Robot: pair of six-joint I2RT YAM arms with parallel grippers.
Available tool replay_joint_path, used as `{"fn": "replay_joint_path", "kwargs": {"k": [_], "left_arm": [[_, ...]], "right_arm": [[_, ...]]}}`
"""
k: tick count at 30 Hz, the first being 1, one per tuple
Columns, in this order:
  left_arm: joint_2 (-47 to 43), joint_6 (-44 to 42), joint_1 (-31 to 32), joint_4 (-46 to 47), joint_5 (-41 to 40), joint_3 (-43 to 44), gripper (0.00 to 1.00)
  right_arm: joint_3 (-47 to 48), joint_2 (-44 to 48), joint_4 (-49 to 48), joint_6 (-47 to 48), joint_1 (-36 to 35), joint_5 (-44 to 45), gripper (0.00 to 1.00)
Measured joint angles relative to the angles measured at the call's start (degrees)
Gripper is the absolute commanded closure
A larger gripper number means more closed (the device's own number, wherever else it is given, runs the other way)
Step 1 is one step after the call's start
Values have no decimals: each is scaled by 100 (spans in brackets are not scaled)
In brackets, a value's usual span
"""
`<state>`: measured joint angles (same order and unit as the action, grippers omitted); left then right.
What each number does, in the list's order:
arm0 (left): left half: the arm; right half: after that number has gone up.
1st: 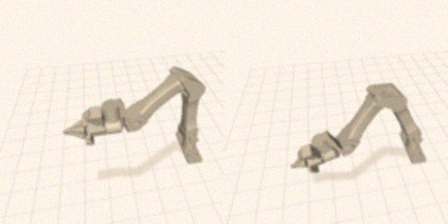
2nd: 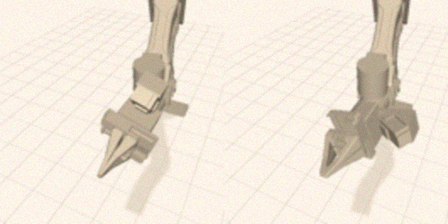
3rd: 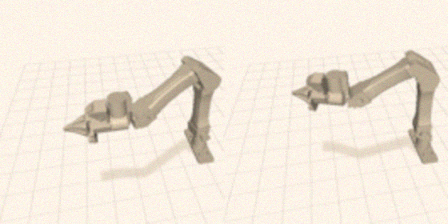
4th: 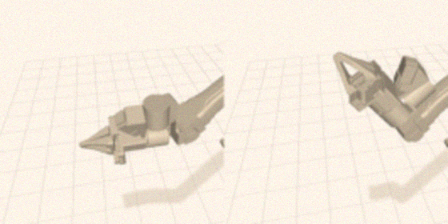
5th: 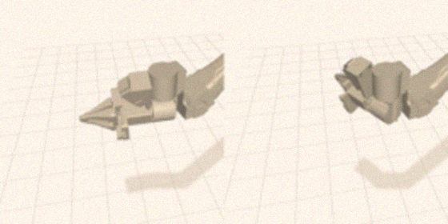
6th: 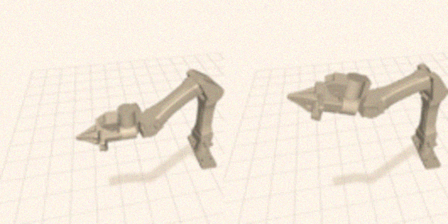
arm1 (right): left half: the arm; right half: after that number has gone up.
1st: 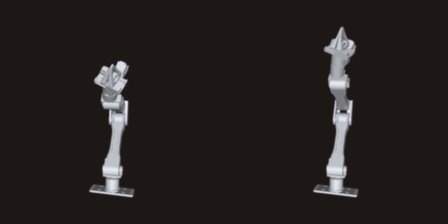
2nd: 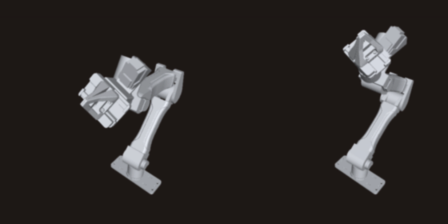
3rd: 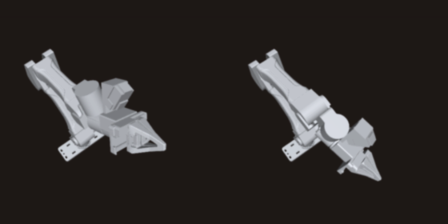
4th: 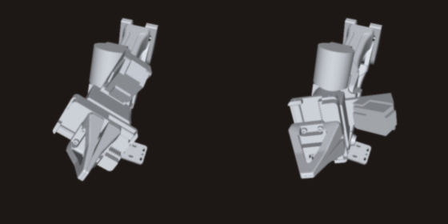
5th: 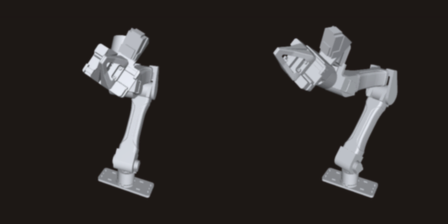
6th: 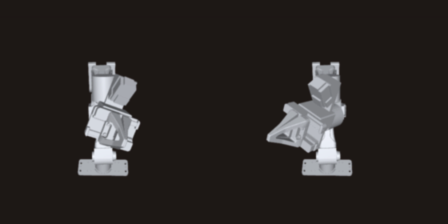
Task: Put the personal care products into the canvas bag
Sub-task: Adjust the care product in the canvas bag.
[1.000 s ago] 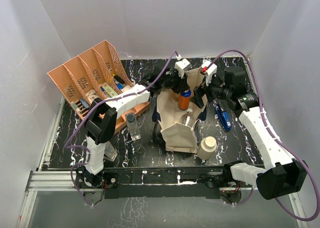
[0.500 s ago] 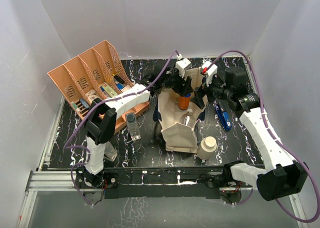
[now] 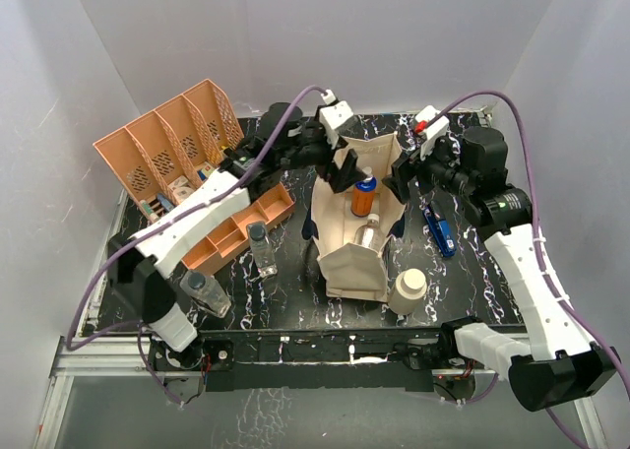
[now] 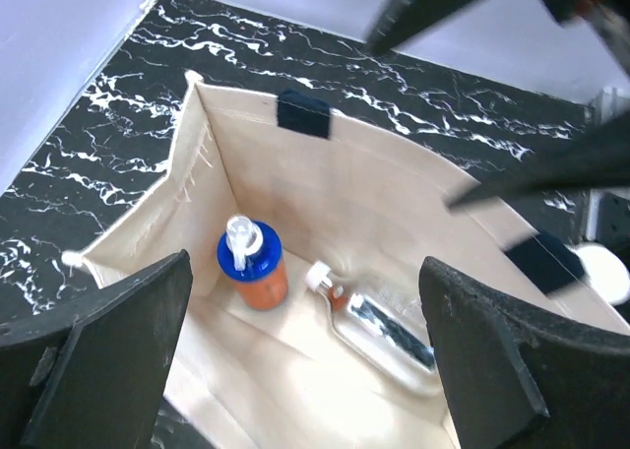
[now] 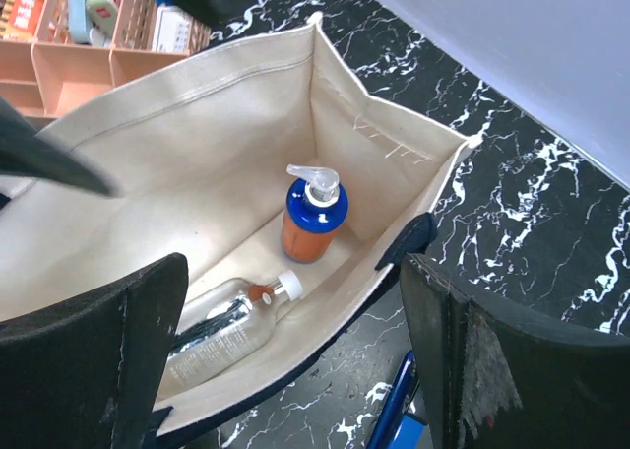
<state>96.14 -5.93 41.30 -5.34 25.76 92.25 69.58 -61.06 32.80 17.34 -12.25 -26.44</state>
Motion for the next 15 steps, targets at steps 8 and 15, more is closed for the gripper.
{"fn": "replay_joint_path", "kwargs": {"k": [8, 15], "left_arm": [[-1250, -715, 20, -1541, 879, -304, 6], [-1023, -1429, 581, -3071, 1429, -105, 13]], "right_arm": [[146, 13, -63, -201, 4, 59, 13], [393, -588, 247, 560, 0, -680, 16]]}}
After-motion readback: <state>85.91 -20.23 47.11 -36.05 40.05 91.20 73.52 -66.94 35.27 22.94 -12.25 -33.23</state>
